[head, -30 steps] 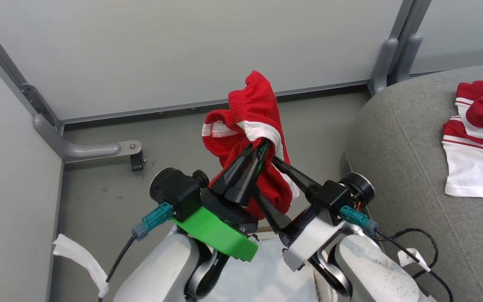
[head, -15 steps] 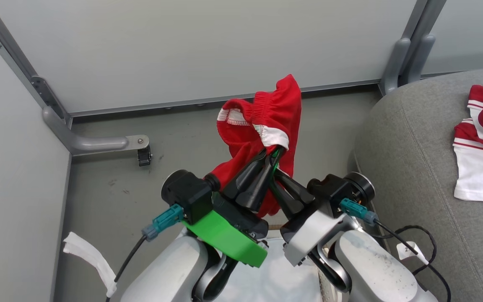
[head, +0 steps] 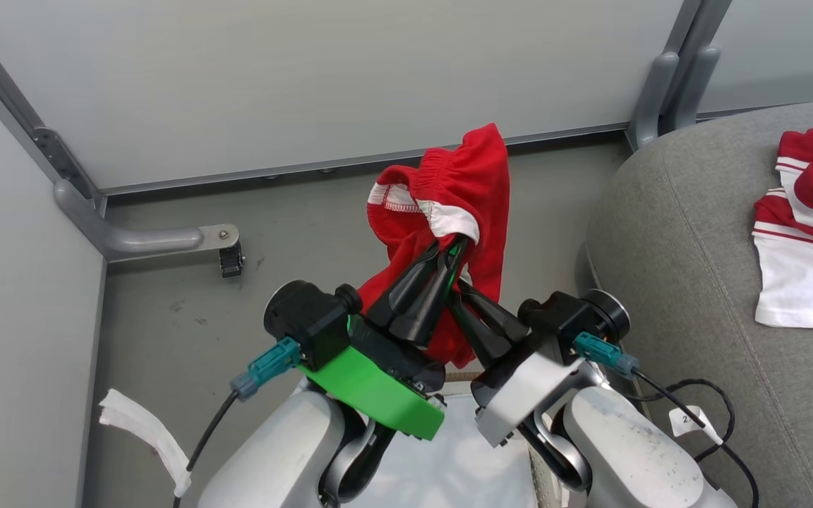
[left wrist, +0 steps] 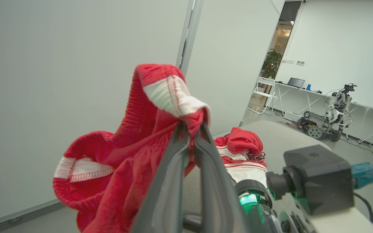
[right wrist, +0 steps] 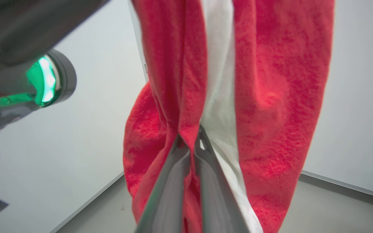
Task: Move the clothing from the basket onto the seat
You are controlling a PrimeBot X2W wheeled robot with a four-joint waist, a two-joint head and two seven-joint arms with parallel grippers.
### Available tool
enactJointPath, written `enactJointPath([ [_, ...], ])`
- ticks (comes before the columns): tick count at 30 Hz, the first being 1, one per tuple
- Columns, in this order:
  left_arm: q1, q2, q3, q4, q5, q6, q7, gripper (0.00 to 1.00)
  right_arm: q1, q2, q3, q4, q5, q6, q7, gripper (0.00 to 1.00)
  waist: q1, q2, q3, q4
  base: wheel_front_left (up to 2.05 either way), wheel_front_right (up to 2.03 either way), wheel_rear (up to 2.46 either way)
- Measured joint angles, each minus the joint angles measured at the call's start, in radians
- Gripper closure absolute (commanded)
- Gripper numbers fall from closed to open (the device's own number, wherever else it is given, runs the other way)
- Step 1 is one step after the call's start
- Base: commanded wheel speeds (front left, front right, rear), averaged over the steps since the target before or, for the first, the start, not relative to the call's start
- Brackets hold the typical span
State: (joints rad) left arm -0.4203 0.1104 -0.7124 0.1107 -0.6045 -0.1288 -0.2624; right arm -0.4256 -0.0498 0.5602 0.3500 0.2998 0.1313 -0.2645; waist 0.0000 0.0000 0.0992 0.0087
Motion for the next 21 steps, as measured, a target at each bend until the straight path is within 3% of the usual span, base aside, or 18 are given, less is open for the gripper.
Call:
enactJointPath([
  [2,0.0,-0.002,0.008,0.005,0.002,0.0,0.0,0.0,0.0,0.0,-0.001,-0.006,0.0,0.0,0.0,1.0,0.0,0.0,0.002,-0.002,0.0,0.0,0.0],
  [11,0.007,0.003,0.043,0.027,0.048,0.0,-0.002,0.0,0.0,0.0,-0.01,-0.035,0.0,0.0,0.0,1.0,0.0,0.0,0.008,-0.042,0.0,0.0,0.0],
  [21,0.015,0.017,0.063,0.033,0.075,0.0,-0.002,0.0,0.003,0.0,-0.026,-0.062,0.015,0.0,0.0,1.0,0.0,0.0,0.026,-0.18,0.0,0.0,0.0],
])
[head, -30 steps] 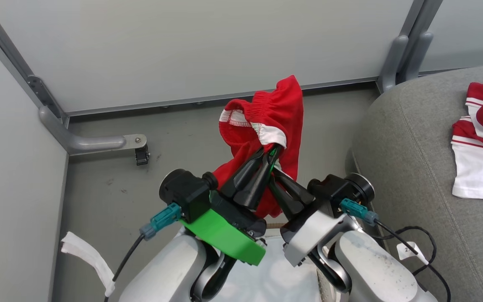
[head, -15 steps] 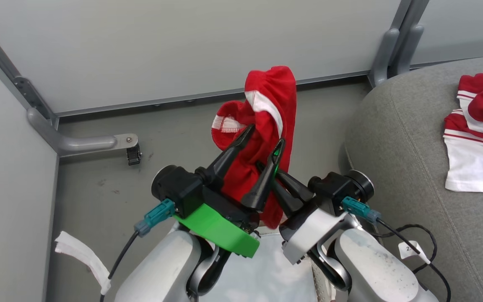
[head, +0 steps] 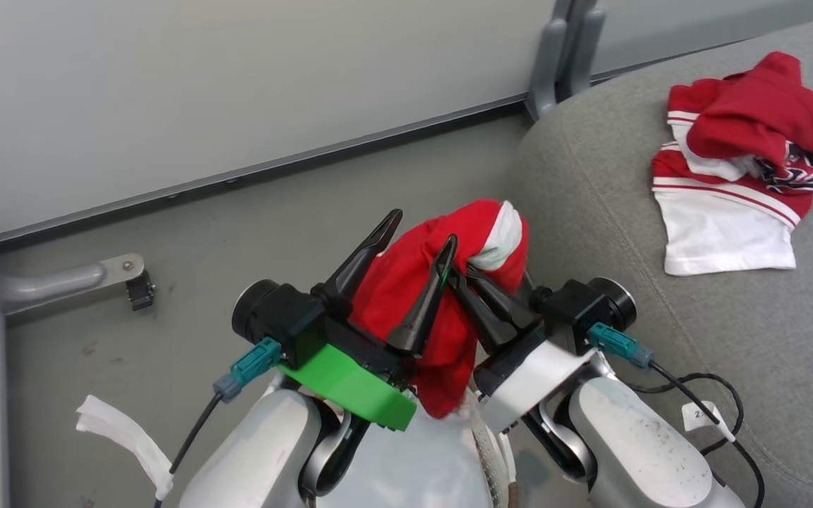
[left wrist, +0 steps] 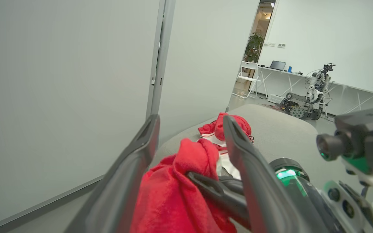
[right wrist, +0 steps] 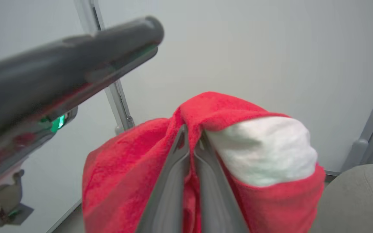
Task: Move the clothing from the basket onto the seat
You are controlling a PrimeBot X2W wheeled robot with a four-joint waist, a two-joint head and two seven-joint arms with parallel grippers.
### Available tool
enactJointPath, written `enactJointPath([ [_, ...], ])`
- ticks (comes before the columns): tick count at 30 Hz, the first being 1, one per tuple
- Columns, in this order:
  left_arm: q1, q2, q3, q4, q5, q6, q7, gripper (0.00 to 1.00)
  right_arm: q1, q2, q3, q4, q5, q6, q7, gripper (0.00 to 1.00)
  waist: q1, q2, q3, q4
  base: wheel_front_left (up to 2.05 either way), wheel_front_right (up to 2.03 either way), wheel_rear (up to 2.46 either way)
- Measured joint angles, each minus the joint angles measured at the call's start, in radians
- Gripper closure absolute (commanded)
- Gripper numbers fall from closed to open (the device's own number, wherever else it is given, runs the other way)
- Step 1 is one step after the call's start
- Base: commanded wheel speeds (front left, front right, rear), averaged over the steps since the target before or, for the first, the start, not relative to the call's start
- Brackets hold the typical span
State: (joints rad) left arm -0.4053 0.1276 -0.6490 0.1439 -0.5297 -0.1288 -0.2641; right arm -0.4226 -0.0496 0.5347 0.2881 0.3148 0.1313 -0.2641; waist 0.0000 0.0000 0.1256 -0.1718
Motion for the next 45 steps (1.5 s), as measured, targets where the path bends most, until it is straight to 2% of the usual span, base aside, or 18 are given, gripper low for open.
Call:
enactJointPath([
  [12,-0.003,0.023,-0.007,0.023,0.023,0.0,0.0,0.0,0.027,-0.002,-0.045,-0.038,0.026,0.0,0.0,1.0,0.0,0.0,0.031,-0.233,0.0,0.0,0.0],
  [17,-0.025,0.023,-0.072,0.037,0.014,0.0,0.0,0.0,0.063,-0.001,-0.129,-0.059,0.012,0.0,0.0,1.0,-0.0001,0.0,0.049,-0.321,0.0,0.0,0.0],
  [22,-0.05,0.024,-0.115,0.053,-0.008,0.0,0.0,0.0,0.105,-0.003,-0.202,-0.086,-0.014,0.0,0.0,1.0,0.0,0.0,0.077,-0.366,0.0,0.0,0.0],
  [28,-0.064,0.034,-0.134,0.063,-0.016,0.0,0.0,0.0,0.114,-0.006,-0.28,-0.099,-0.051,0.0,0.0,1.0,0.0,0.0,0.11,-0.384,0.0,0.0,0.0],
  [36,-0.067,0.075,-0.115,0.061,-0.001,0.0,0.0,0.0,-0.076,-0.13,-0.335,-0.088,-0.089,0.0,0.0,1.0,0.0,0.0,0.173,-0.386,0.0,0.0,0.0],
  [45,-0.117,0.114,-0.113,0.051,0.039,0.0,0.0,0.0,-0.372,-0.303,-0.441,0.018,-0.132,0.0,0.0,1.0,0.0,0.0,0.293,-0.362,0.0,0.0,0.0],
])
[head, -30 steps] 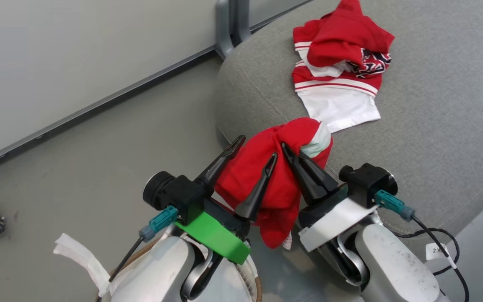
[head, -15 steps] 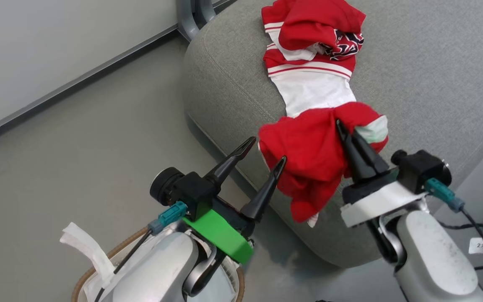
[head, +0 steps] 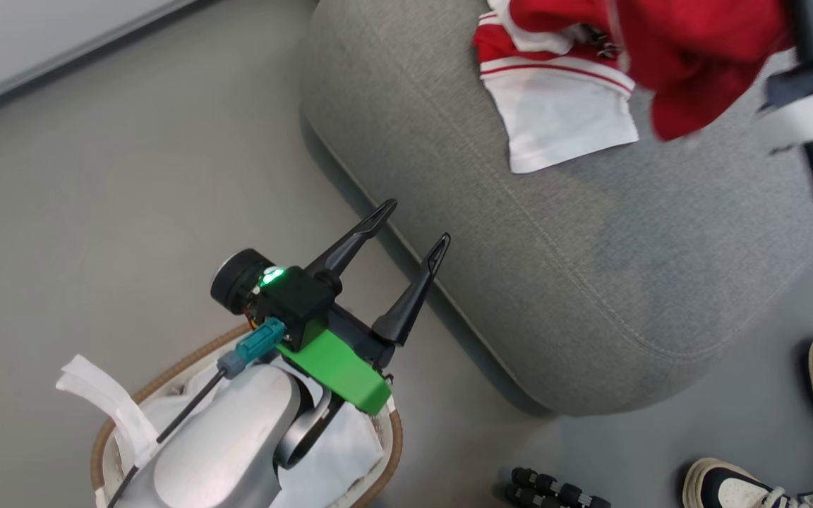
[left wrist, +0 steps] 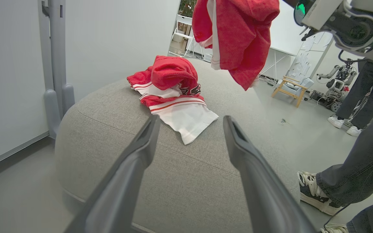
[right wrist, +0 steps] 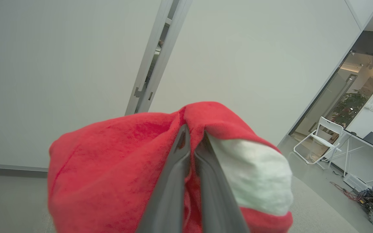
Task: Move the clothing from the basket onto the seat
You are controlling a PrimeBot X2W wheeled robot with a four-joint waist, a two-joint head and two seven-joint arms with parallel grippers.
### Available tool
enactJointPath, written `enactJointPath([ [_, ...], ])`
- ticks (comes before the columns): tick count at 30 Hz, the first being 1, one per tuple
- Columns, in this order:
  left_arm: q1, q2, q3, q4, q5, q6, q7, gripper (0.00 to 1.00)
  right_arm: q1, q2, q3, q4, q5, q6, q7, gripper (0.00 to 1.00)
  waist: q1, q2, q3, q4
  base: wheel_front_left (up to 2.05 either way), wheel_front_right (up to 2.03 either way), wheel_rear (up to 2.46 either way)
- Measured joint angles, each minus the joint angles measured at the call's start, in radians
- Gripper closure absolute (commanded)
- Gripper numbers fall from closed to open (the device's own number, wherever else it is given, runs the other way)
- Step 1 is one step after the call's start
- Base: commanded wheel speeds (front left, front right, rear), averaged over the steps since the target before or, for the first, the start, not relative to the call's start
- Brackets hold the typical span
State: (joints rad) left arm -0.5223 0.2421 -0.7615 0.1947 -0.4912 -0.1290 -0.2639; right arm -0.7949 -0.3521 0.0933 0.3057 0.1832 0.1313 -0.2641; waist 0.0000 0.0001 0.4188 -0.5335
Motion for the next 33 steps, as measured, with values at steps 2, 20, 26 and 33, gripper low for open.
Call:
enactJointPath([
  [2,-0.02,0.006,-0.006,0.001,0.003,0.0,0.0,0.0,-0.056,-0.027,-0.031,0.042,-0.007,0.0,0.0,1.0,0.0,0.0,0.03,0.011,0.0,0.0,0.0],
  [20,-0.144,0.011,0.003,-0.018,0.053,0.0,0.0,0.0,-0.232,0.017,-0.367,0.369,-0.174,0.0,0.0,1.0,0.0001,0.0,0.293,0.176,0.0,0.0,0.0],
  [26,-0.145,0.014,0.02,-0.017,0.061,0.0,0.0,0.0,-0.179,0.063,-0.456,0.394,-0.191,0.0,0.0,0.0,0.0002,0.0,0.344,0.216,0.0,0.0,0.0],
  [33,-0.129,0.006,0.034,-0.001,0.048,0.0,0.0,0.0,-0.08,0.106,-0.475,0.303,-0.153,0.0,0.0,0.0,0.0002,0.0,0.322,0.213,0.0,0.0,0.0],
])
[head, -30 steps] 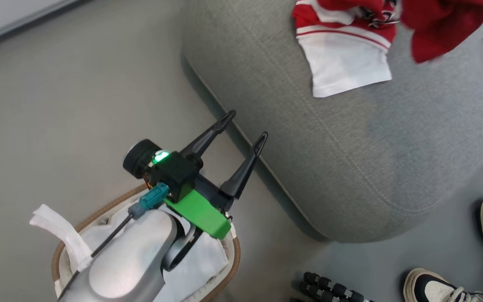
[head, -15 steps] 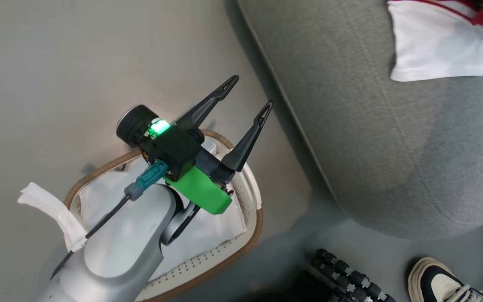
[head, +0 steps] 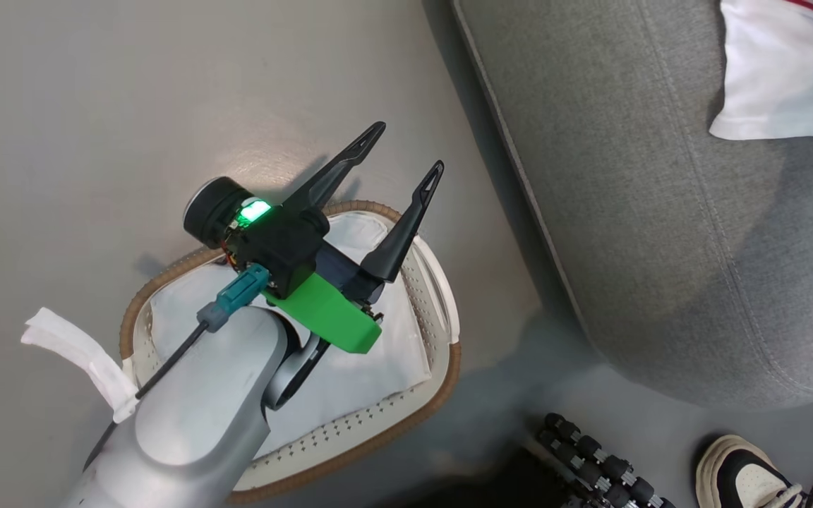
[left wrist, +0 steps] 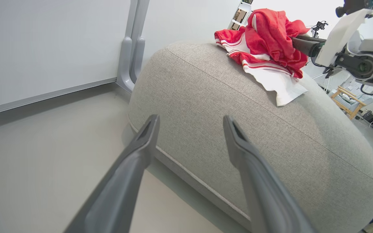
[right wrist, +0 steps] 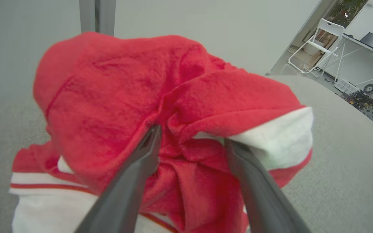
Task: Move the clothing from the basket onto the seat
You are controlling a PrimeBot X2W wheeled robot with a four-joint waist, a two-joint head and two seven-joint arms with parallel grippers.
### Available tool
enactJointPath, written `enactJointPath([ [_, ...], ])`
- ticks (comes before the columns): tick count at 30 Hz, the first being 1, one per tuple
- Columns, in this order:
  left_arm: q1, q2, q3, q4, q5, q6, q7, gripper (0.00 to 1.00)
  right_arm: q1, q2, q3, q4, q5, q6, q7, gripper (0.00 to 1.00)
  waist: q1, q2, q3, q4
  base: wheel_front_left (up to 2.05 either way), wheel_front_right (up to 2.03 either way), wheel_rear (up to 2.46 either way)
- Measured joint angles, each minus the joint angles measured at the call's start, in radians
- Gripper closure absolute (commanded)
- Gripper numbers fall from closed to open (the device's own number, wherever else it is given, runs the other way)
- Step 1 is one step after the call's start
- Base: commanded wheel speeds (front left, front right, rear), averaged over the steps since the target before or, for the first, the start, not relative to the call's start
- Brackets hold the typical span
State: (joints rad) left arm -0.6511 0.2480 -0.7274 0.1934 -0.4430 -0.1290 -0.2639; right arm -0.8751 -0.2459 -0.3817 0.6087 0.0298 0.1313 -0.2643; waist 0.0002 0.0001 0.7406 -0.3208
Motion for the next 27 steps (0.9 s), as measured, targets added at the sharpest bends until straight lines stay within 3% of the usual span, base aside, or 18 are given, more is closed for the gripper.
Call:
enactJointPath([
  [7,0.04,-0.021,0.039,-0.001,0.0,0.0,0.0,0.0,0.17,0.037,0.009,-0.097,0.04,0.0,0.0,0.0,-0.0001,0.0,-0.073,-0.013,0.0,0.0,0.0],
  [15,0.146,-0.065,0.152,-0.008,0.016,0.0,0.0,0.0,0.313,0.076,0.031,-0.199,0.096,0.0,0.0,0.0,-0.0001,-0.0001,-0.185,-0.001,0.0,0.0,0.0],
  [27,0.293,-0.148,0.369,0.001,0.082,0.0,0.0,0.0,0.397,0.12,0.164,-0.268,0.156,0.0,0.0,0.0,-0.0002,0.0,-0.333,0.114,0.0,0.0,0.0],
])
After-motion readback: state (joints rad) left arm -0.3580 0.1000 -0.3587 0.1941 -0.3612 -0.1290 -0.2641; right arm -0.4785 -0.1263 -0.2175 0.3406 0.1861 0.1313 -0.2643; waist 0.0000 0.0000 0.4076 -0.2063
